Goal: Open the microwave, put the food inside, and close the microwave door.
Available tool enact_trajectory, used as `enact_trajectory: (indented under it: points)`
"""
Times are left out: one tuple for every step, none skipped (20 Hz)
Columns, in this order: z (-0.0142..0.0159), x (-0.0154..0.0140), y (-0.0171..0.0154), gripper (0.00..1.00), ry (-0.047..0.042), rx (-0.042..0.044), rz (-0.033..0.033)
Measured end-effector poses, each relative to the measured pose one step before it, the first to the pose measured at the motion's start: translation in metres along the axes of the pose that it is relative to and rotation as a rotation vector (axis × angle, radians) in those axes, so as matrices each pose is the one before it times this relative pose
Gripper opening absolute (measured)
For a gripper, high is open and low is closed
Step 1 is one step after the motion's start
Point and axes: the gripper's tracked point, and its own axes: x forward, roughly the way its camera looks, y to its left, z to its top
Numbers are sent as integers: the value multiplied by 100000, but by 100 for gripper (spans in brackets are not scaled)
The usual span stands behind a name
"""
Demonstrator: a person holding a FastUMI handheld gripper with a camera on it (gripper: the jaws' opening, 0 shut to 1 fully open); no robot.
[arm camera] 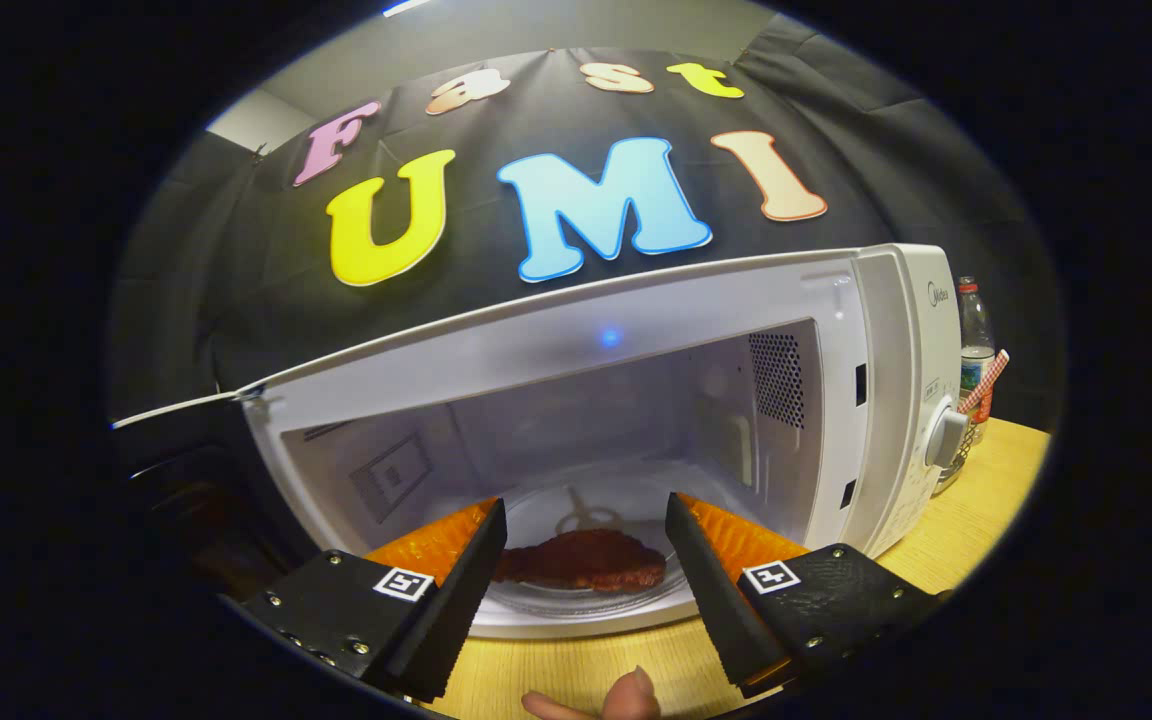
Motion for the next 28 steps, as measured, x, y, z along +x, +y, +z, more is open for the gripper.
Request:
enact_trajectory:
  points:
    - [306,-1385,709,97,35,-2266,3212]
    - [447,-1553,950,97,-206,-2443,3605]
    - [509,-1578,793,97,-583,-1947,3843]
    - [703,-1744,894,97,-927,-1190,3974]
    - [695,-1710,931,97,-867,-426,4441]
    - [808,-1820,1156,97,-822,78,5128]
    - [729,-1878,1165,97,-819,-221,4458]
    - [822,-1935,1072,97,-801,-1275,4163]
    - [919,-1824,1081,97,-1198,-1484,4142]
    - [838,-1764,997,97,-1009,-1119,3577]
    - [772,-1881,1164,97,-1141,-296,4027]
    - [762,-1674,1695,97,-857,52,5251]
    - [645,-1572,1758,97,-790,132,5120]
    - [544,-1427,1774,97,-714,463,4295]
    - [578,-1300,1801,96,-999,461,3767]
    - [409,-1150,2000,96,-415,-70,3865]
    - [427,-867,2047,96,-876,-327,4259]
    - [386,-471,1917,96,-1244,-219,3458]
    - [446,-320,1728,96,-1485,333,3508]
    - [88,309,1904,96,-759,662,3359]
    - [-460,390,1529,96,1792,420,2901]
    - [-831,420,1468,96,2656,579,2847]
    - [-908,685,1354,96,2507,1,2741]
    - [-728,821,936,96,1895,-1387,1040]
    - [-745,623,907,93,1071,-1479,1164]
    - [-724,1013,778,93,780,-884,766]
    - [-949,861,755,90,1119,750,405]
    - [-1185,1004,324,86,1587,1278,-983]
